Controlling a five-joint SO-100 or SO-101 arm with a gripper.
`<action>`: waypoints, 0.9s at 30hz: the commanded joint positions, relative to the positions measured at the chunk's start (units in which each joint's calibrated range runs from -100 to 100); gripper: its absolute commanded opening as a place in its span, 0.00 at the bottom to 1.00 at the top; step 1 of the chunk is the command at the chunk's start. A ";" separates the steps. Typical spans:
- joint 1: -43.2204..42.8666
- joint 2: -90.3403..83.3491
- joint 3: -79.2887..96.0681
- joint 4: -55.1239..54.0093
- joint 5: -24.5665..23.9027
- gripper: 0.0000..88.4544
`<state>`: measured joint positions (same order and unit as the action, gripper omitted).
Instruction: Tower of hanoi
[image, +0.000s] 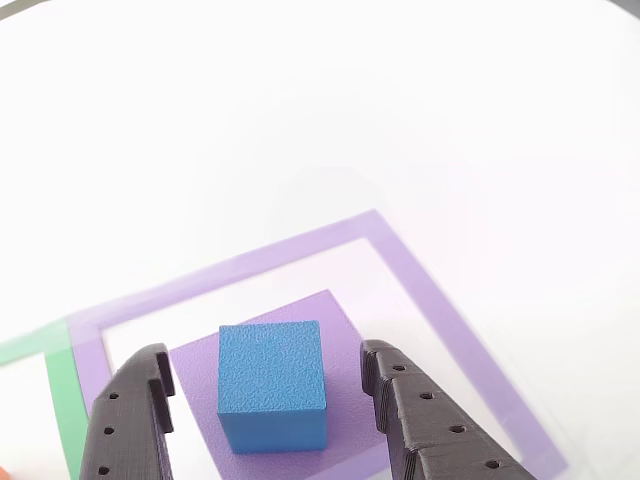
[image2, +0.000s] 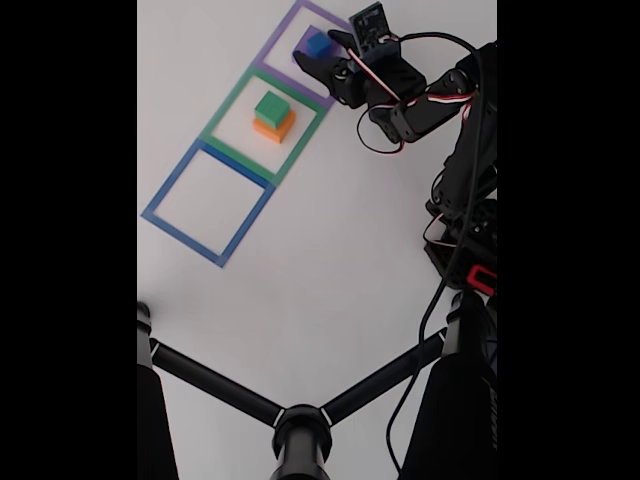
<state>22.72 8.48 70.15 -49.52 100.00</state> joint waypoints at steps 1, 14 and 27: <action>-0.67 -0.37 -1.51 -1.25 0.00 0.17; -1.34 -0.29 -1.42 -1.25 0.00 0.05; -3.35 -11.11 -0.60 8.87 0.00 0.05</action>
<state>20.26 6.04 70.06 -47.03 99.41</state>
